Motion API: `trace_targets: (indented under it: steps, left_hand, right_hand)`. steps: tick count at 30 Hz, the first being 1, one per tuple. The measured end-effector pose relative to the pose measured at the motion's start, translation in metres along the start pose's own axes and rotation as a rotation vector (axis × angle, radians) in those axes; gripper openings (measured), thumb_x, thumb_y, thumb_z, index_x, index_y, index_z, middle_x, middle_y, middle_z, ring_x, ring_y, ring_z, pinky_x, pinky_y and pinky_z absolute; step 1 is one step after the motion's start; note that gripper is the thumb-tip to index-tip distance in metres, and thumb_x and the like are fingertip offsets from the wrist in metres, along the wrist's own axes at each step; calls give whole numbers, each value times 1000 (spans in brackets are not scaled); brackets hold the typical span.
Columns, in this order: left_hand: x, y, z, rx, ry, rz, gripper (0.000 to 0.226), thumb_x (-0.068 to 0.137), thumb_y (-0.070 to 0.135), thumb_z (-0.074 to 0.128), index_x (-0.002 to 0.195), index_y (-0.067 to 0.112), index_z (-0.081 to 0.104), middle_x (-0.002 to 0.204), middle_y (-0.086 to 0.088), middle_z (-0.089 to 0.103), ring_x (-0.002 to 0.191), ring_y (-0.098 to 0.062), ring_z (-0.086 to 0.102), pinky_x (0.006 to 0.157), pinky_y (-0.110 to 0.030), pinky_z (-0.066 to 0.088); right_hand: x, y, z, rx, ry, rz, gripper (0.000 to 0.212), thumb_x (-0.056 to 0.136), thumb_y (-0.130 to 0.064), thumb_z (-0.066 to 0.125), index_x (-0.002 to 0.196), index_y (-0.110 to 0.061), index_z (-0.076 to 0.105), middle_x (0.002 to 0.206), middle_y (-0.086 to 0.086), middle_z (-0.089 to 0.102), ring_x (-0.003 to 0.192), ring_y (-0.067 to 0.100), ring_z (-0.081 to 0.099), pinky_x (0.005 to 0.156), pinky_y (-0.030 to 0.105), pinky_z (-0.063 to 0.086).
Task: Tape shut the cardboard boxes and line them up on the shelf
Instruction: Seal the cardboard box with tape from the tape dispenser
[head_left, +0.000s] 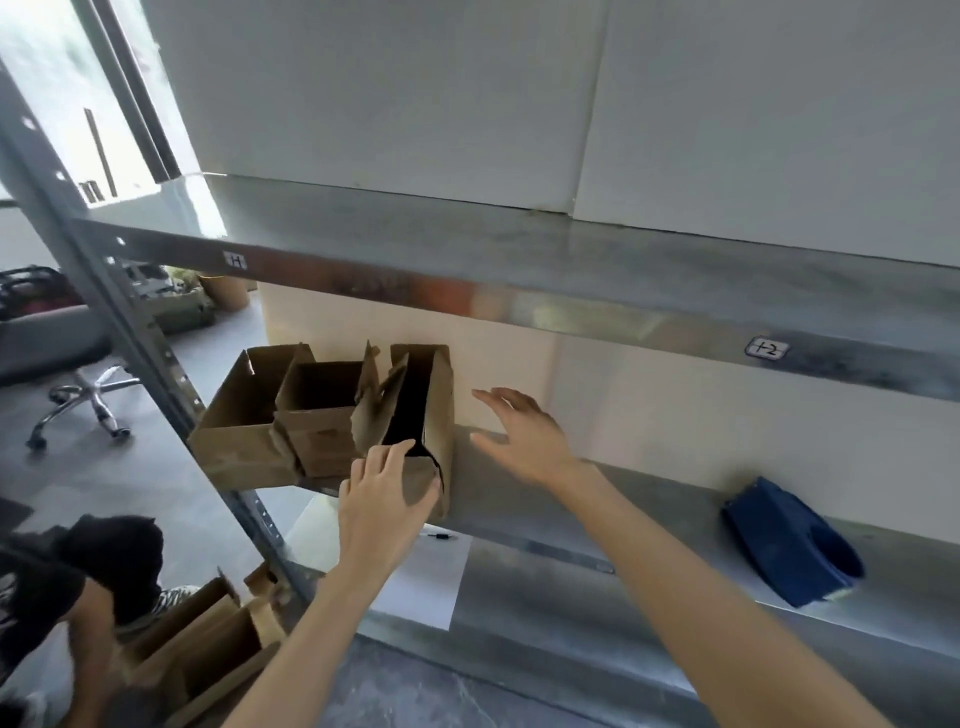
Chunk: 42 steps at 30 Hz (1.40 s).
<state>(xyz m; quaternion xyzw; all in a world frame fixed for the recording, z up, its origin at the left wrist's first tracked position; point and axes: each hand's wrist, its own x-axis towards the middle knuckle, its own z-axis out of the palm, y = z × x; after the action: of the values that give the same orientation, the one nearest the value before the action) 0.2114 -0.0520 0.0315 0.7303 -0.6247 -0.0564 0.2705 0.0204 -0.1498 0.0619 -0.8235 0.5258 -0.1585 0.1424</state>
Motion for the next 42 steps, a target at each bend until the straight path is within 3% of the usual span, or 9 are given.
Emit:
trace_targets:
  steps: [9, 16, 23, 28, 34, 37, 42]
  left_hand:
    - [18, -7, 1, -32, -1, 26, 52, 88, 47, 66, 133, 24, 56, 133, 1, 54, 120, -22, 48, 99, -39, 39]
    - [14, -15, 9, -35, 35, 97, 54, 79, 41, 75, 127, 20, 61, 123, -1, 58, 111, -23, 52, 92, -38, 42]
    - [20, -21, 13, -90, 15, 154, 56, 75, 45, 77, 123, 20, 62, 117, 1, 56, 110, -19, 49, 93, -32, 40]
    - [29, -27, 15, -143, -36, 168, 60, 77, 47, 78, 126, 19, 60, 121, 1, 50, 113, -18, 48, 96, -34, 42]
    - [38, -25, 16, -241, -19, 221, 64, 76, 37, 82, 130, 16, 55, 143, -1, 34, 120, -17, 49, 94, -35, 51]
    - [43, -19, 21, -289, -27, 210, 64, 77, 36, 80, 132, 22, 50, 149, 2, 22, 111, -12, 51, 85, -25, 46]
    - [52, -4, 34, -357, -70, 200, 64, 79, 37, 79, 133, 27, 46, 151, 5, 19, 104, -9, 51, 86, -22, 45]
  right_hand:
    - [4, -6, 1, -46, -11, 19, 63, 94, -50, 46, 151, -41, 21, 155, -4, 30, 141, 19, 29, 106, 39, 36]
    - [0, 4, 0, -38, 9, 57, 69, 93, -48, 50, 151, -44, 14, 155, -3, 30, 138, 21, 32, 103, 39, 41]
    - [-6, 28, -13, -15, 38, 141, 82, 86, -39, 62, 151, -45, 13, 160, -3, 17, 145, 21, 21, 106, 40, 40]
    - [-5, 46, -15, 12, -1, 219, 70, 85, -35, 64, 147, -36, 31, 160, -1, 15, 145, 21, 21, 110, 40, 36]
    - [-9, 52, -8, 194, -4, 235, 54, 87, -24, 68, 137, -22, 48, 139, 5, 43, 122, 20, 48, 99, 24, 38]
    - [-16, 53, -9, 212, 36, 222, 45, 86, -22, 68, 128, -23, 53, 129, 5, 49, 108, 16, 51, 91, 21, 39]
    - [-37, 67, -17, 190, 89, 266, 36, 87, -24, 68, 121, -22, 56, 120, 2, 48, 97, 14, 52, 84, 25, 45]
